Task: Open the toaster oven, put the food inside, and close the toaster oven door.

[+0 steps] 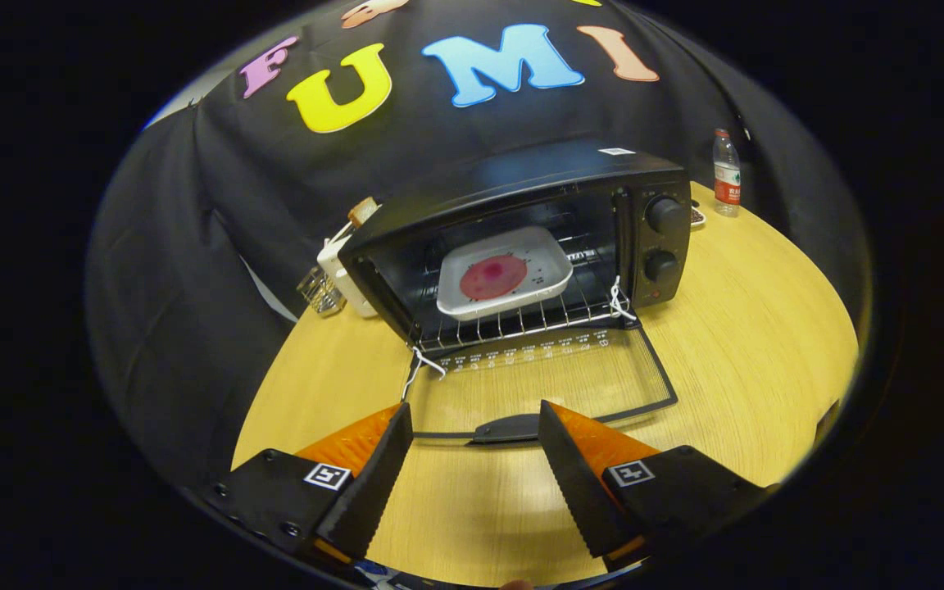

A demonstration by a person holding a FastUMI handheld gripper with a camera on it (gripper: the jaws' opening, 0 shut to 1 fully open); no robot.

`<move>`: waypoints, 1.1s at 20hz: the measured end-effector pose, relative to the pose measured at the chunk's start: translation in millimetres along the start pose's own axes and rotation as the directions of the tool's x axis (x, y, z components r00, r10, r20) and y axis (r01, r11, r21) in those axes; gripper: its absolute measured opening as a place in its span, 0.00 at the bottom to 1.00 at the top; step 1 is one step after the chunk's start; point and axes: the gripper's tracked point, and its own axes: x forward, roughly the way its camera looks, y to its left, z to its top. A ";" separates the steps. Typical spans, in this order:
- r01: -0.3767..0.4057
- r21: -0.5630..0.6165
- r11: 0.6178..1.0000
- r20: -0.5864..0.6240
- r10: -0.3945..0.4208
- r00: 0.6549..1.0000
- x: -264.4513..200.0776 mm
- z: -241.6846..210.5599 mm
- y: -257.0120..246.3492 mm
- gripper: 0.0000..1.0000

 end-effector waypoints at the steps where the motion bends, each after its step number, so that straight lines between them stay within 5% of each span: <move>1: 0.008 -0.014 1.000 -0.018 -0.008 1.000 -1.0 -6.6 -1.5 0.98; 12: 0.120 -0.094 0.988 -0.226 -0.139 0.964 25.9 -58.7 -28.0 0.98; 22: 0.264 -0.153 0.952 -0.199 -0.291 0.936 54.0 -59.9 -48.8 0.95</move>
